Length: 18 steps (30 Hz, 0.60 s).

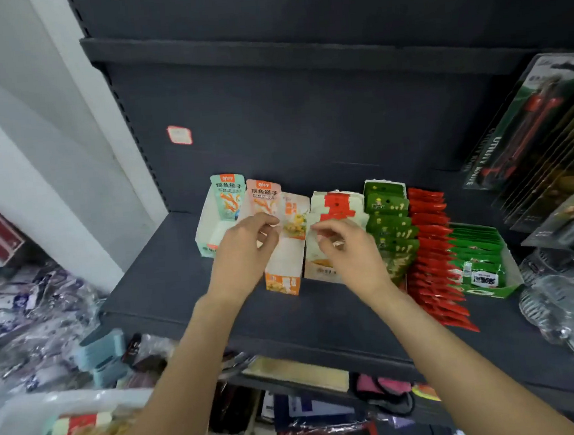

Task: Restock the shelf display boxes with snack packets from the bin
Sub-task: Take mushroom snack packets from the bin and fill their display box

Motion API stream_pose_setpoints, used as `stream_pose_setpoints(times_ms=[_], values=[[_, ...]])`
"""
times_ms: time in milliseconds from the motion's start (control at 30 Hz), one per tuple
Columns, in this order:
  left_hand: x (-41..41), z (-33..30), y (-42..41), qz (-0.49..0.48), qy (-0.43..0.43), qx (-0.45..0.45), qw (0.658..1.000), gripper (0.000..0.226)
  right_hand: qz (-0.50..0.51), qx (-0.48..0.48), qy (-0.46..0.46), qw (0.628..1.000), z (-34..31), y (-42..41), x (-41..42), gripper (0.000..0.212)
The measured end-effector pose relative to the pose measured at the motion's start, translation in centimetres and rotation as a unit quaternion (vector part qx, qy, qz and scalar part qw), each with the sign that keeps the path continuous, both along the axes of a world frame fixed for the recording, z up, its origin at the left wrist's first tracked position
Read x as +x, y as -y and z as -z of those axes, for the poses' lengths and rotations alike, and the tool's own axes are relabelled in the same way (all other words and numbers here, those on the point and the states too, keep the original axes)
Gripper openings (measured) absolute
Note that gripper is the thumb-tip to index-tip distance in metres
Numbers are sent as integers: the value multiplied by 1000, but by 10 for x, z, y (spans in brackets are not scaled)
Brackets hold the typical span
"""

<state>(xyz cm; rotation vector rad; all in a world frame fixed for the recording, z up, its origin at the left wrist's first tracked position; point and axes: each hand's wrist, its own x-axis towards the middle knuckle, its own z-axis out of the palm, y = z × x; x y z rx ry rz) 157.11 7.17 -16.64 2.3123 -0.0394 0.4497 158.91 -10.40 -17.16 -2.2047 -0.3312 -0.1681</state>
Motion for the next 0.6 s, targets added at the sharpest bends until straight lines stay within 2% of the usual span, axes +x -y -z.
stream_pose_setpoints(times_ms=[133,267,467,600], values=[[-78,26,-32,-56,-62,-36,996,14,-50,3,-52,997,24,-28,-55,20],[-157,53,-62,-132,-107,-125,978,10,-108,-11,-106,988,54,-64,-108,19],[-249,104,-124,-208,-183,-106,955,10,-196,-80,-169,963,97,-139,-170,24],[-294,133,-176,-242,-262,-73,931,20,-236,-117,-210,942,123,-198,-204,29]])
